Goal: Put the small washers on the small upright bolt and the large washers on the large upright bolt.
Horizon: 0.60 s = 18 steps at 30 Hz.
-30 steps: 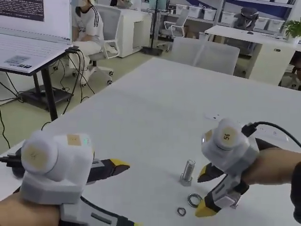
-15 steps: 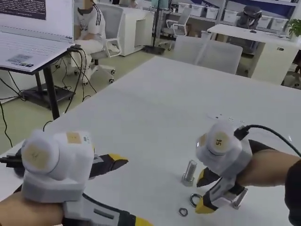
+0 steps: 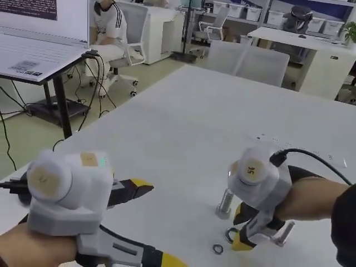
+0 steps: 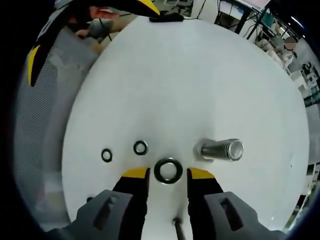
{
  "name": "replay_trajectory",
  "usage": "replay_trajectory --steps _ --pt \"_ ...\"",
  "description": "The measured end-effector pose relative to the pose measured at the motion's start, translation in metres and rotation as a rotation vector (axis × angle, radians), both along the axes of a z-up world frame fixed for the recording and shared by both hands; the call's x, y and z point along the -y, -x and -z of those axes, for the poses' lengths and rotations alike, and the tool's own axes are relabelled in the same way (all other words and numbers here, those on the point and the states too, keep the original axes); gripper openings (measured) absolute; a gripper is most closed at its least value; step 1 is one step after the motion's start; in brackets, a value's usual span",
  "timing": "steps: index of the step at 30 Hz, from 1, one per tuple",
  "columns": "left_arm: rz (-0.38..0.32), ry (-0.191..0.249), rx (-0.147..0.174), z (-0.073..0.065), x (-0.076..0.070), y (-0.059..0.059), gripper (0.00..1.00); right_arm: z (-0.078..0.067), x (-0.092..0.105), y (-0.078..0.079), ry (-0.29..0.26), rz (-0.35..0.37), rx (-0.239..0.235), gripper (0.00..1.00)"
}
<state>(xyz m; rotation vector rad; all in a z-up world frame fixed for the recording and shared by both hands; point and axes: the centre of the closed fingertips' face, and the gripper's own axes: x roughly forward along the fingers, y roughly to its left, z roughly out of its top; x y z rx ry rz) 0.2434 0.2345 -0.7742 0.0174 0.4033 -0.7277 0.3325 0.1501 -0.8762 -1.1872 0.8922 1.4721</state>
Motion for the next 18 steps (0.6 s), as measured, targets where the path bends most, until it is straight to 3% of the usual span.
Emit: replay_trajectory --steps 8,18 --pt "-0.002 -0.001 0.002 0.0004 0.0006 -0.0007 0.99 0.0006 0.0005 0.001 0.006 -0.002 0.002 0.29" --pt "-0.009 -0.007 -0.003 0.0024 -0.0012 -0.0023 0.99 0.001 0.0038 0.0002 0.01 0.068 -0.035 0.28"
